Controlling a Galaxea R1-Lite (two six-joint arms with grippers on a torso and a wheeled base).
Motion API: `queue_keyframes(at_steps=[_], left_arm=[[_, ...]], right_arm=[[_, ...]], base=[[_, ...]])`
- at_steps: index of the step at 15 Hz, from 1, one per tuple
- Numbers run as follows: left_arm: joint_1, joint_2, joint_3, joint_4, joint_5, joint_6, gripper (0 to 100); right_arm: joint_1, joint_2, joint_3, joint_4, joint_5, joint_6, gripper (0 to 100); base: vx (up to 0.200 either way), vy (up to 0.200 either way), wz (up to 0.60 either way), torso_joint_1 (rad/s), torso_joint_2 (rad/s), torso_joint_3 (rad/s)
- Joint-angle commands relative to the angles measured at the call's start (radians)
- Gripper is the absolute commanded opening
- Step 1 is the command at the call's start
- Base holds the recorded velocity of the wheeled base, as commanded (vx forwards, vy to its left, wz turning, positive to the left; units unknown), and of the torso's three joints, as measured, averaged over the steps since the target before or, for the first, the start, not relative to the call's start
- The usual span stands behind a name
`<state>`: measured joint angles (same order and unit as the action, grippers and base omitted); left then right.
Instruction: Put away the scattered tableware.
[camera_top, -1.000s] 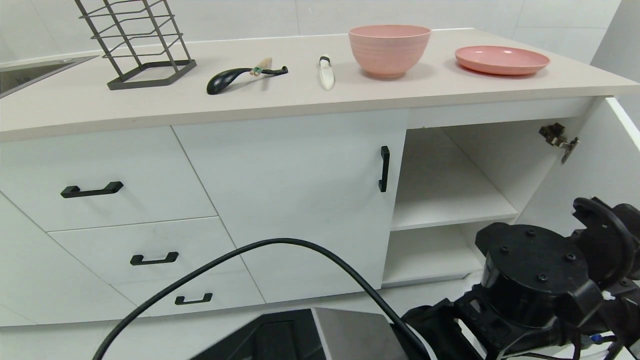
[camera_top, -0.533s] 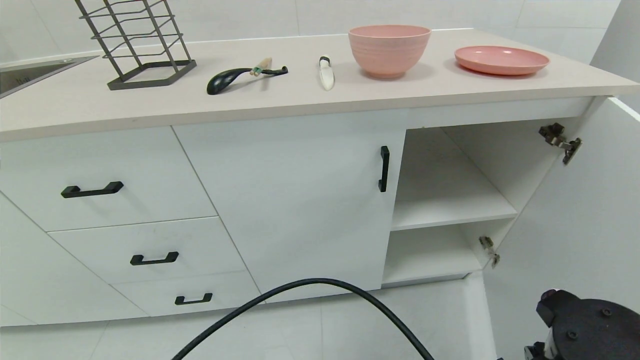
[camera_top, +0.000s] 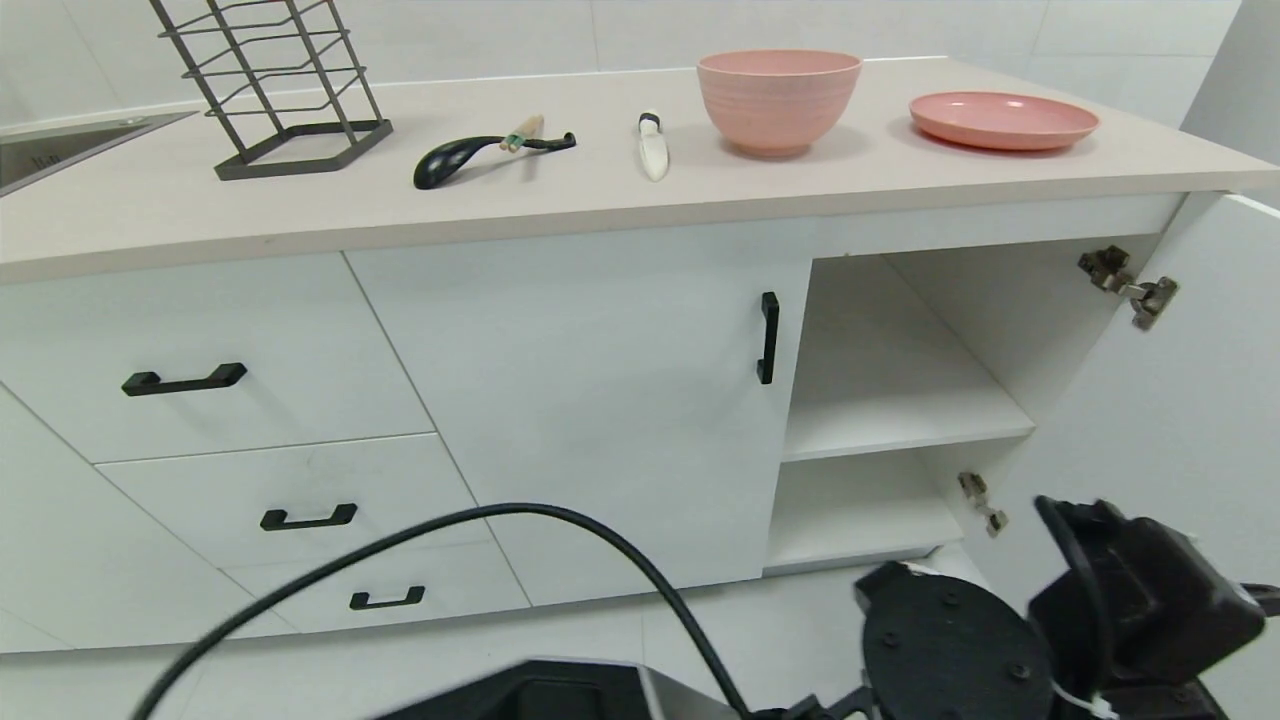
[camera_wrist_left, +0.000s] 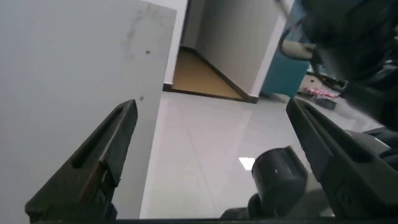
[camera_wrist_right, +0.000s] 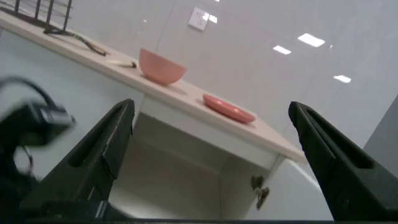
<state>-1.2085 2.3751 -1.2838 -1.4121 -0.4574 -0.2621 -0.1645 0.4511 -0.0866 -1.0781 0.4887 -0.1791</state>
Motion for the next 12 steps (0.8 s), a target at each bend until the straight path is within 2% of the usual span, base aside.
queue_keyframes(at_steps=[1,3,4,5,7,9,10,12], left_arm=[[0.121,-0.317,0.354,-0.097,0.0,0.018,100],[0.187,-0.447,0.541,-0.131,0.0,0.077,100],[0.25,-0.573,0.681,-0.146,0.0,0.119,100],[0.291,-0.662,0.759,-0.145,-0.001,0.132,100],[0.389,-0.821,0.888,-0.143,-0.001,0.135,100],[0.515,-0.978,1.017,-0.142,-0.003,0.135,100],[0.554,-1.033,1.055,-0.14,-0.003,0.135,100],[0.653,-1.202,1.193,-0.114,-0.004,0.135,100]], right_arm=[[0.0,-0.002,0.056,0.0,0.001,0.0,100],[0.0,-0.009,0.087,0.004,0.001,0.0,100],[0.0,-0.023,0.087,0.043,0.001,0.0,100],[0.0,-0.043,0.087,0.102,-0.002,0.0,100],[0.0,-0.129,0.087,0.328,-0.033,0.003,100],[0.0,-0.313,0.087,0.695,-0.078,0.033,100],[0.0,-0.359,0.087,0.805,-0.084,0.033,100],[0.0,-0.351,0.087,0.85,-0.111,0.043,100]], base=[[0.0,0.0,0.0,0.0,0.0,0.0],[0.0,0.0,0.0,0.0,0.0,0.0],[0.0,0.0,0.0,0.0,0.0,0.0],[0.0,0.0,0.0,0.0,0.0,0.0],[0.0,0.0,0.0,0.0,0.0,0.0],[0.0,0.0,0.0,0.0,0.0,0.0],[0.0,0.0,0.0,0.0,0.0,0.0],[0.0,0.0,0.0,0.0,0.0,0.0]])
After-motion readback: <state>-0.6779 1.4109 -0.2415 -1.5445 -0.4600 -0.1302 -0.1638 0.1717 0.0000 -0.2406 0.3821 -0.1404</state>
